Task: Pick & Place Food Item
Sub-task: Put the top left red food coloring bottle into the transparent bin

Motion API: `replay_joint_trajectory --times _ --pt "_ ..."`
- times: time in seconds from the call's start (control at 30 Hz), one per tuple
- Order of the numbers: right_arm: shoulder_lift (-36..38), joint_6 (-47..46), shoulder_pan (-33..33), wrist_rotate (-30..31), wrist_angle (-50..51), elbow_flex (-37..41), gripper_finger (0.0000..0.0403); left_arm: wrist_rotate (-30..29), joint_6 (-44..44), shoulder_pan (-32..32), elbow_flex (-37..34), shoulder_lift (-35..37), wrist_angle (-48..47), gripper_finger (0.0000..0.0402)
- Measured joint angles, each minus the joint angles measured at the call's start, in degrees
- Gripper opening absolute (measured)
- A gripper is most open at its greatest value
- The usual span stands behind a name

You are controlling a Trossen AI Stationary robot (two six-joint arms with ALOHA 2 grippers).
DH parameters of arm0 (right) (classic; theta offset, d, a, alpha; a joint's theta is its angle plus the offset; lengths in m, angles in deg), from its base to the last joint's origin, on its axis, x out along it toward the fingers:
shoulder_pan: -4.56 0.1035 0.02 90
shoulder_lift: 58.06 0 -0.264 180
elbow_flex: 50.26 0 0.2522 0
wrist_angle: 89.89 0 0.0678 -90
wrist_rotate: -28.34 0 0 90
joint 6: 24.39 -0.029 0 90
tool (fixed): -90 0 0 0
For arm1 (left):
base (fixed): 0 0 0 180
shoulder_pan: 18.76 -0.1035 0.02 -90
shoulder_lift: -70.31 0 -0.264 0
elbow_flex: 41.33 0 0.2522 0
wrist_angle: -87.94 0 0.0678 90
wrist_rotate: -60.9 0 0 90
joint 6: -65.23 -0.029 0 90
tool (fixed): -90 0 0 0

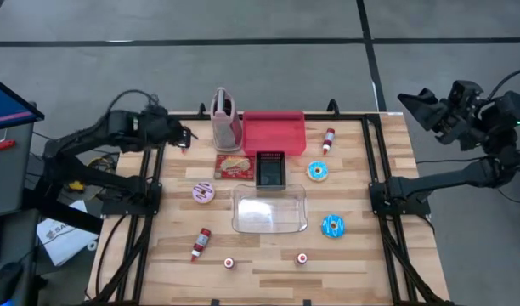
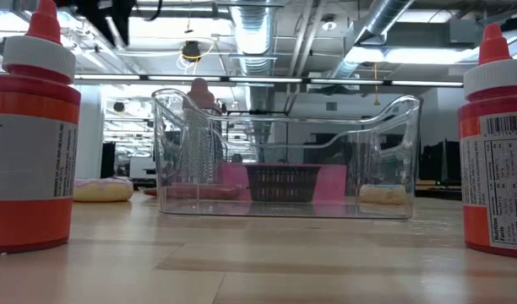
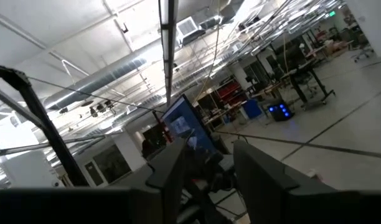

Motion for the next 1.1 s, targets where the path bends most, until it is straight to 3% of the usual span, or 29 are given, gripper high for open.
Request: replay_joint_trajectory --times 0.2,0.33,0.5,0.73,0.9,1.1 --pt "0.33 -0.05 -0.04 0.25 0.06 -0.18 0.0154 2.04 19.57 -0.02 -12.51 0.66 -0.49 0.0116" --pt "0.33 -0.63 -0.02 0.52 -0.12 -0.18 0.0159 1.86 22.25 -0.95 -18.6 0.53 5.08 0.0116" --pt "0.33 -0.63 -0.02 1.38 -0.63 -0.18 0.0159 2.41 14.49 -7.12 -25.06 -0.61 16.88 0.0116" --pt "-0.08 -0.62 -0.02 1.41 -0.89 -1.9 0.0159 7.76 -3.92 -22.5 -28.02 -5.65 24.09 0.0126" --pt "-0.51 -0.1 -0.02 1.38 -0.9 -2.9 0.0159 12.33 -14.9 -30.41 -27.98 -9.57 29.24 0.0179" --pt "-1.09 0.04 -0.02 0.53 -0.61 -2.95 0.0159 13.52 -16.62 -33.3 -27.98 -14.77 29.92 0.0246"
